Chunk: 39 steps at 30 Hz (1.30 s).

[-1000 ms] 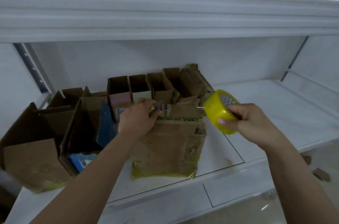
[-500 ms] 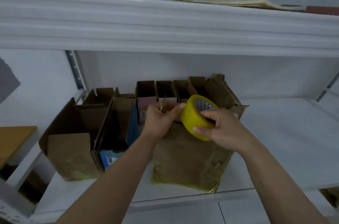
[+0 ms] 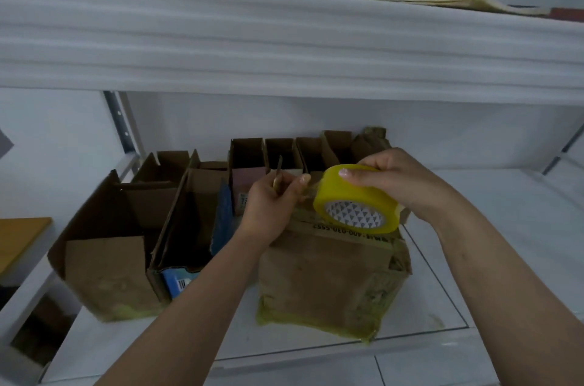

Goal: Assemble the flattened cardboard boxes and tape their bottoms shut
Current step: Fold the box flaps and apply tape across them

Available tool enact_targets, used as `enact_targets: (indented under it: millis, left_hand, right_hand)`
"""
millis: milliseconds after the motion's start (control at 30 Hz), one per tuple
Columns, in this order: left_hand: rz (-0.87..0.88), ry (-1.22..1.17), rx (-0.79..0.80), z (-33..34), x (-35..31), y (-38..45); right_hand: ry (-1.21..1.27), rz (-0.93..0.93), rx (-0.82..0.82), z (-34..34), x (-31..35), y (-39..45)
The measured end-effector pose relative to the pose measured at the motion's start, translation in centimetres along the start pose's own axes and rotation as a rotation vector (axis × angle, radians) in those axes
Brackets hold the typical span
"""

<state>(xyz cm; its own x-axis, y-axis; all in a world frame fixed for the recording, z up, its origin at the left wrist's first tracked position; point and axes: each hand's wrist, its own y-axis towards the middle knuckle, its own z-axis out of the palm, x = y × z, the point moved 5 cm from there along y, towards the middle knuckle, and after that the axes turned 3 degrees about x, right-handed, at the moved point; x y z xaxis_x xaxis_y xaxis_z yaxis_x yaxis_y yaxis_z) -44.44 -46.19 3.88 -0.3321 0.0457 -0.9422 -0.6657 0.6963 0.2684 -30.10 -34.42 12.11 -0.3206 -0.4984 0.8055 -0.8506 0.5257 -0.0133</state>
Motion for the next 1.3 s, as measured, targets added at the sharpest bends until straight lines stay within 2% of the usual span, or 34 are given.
enact_targets:
  millis: [100, 200, 267, 400, 500, 700, 900, 1100, 1300]
  left_hand:
    - [-0.03, 0.005, -0.005, -0.1, 0.4, 0.2]
    - [-0.148, -0.136, -0.031, -0.4, 1.1, 0.4]
    - [-0.178, -0.23, -0.069, -0.6, 1.5, 0.2]
    - [0.0, -0.094, -0.212, -0.9, 0.9, -0.8]
    - [0.022, -0.069, -0.26, -0.7, 1.2, -0.6]
    - [0.019, -0.03, -0.147, 0.8, 0.9, 1.1]
    - [-0.052, -0.076, -0.089, 3.4, 0.9, 2.9]
    - [-0.032, 0.124, -0.056, 3.6, 1.2, 3.5]
    - [-0.029, 0.155, -0.118, 2.6, 1.6, 3.6]
  right_hand:
    - [0.012, -0.004, 0.108, 0.3, 0.0, 0.8]
    - [0.08, -0.001, 0.238, 0.7, -0.7, 1.0]
    - [0.184, 0.016, 0.262, 0.5, -1.8, 1.2]
    - [0.293, 0.013, 0.24, 0.3, -2.7, 1.2]
    - [0.239, -0.031, 0.222, 0.7, -1.9, 1.2]
    - [0.19, -0.075, 0.102, -0.1, -1.2, 1.2]
    - [0.191, 0.003, -0.019, -1.5, -3.1, 1.7]
    - [0.197, 0.062, -0.057, -2.2, -4.6, 1.9]
    - [0.039, 0.046, -0.027, -2.6, -3.7, 2.3]
